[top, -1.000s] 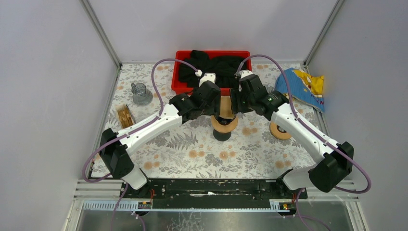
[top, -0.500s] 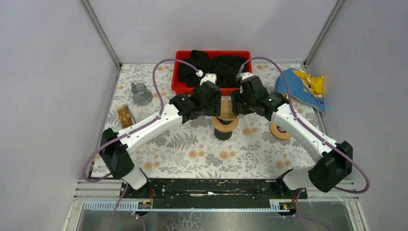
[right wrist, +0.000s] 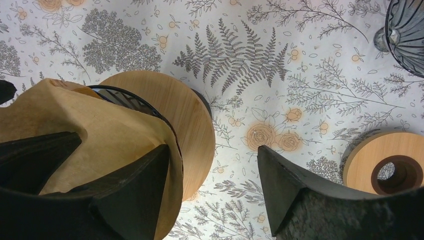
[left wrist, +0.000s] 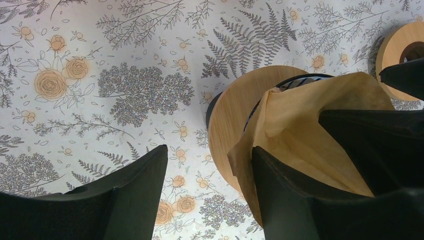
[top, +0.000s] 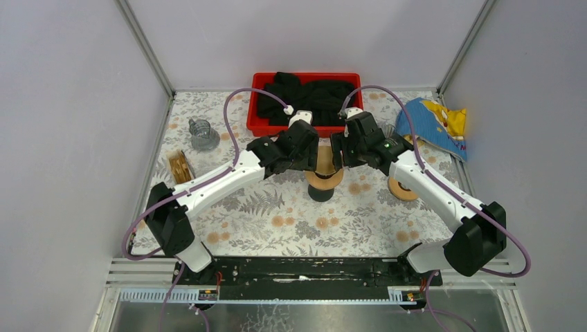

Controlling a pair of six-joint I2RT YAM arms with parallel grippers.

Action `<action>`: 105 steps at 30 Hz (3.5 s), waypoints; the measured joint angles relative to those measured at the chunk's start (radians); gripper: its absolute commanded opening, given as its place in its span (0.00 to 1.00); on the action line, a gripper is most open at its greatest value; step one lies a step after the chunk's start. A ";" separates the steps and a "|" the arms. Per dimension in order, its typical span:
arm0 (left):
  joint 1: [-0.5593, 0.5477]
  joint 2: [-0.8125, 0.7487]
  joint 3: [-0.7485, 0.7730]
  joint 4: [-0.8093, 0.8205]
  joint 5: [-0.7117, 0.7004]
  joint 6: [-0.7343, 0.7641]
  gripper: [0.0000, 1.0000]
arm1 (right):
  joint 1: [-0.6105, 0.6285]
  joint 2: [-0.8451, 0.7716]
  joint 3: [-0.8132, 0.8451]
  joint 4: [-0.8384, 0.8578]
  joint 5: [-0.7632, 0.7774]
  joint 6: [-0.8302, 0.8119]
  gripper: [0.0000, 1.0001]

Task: Place the coffee filter in the dripper
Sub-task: Place the coffee filter in the coffee dripper.

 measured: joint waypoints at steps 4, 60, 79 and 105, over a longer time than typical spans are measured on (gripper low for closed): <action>0.000 0.000 -0.001 0.000 0.000 0.000 0.70 | 0.000 0.000 -0.011 0.006 -0.007 -0.002 0.73; 0.007 0.002 -0.037 0.024 0.019 0.000 0.70 | -0.052 0.070 0.020 0.111 -0.150 -0.051 0.99; 0.007 0.001 -0.040 0.024 0.019 0.000 0.70 | -0.060 0.107 0.019 0.152 -0.344 -0.077 0.99; 0.008 -0.014 -0.070 0.064 0.021 0.000 0.70 | -0.057 0.122 -0.046 0.233 -0.254 -0.017 0.99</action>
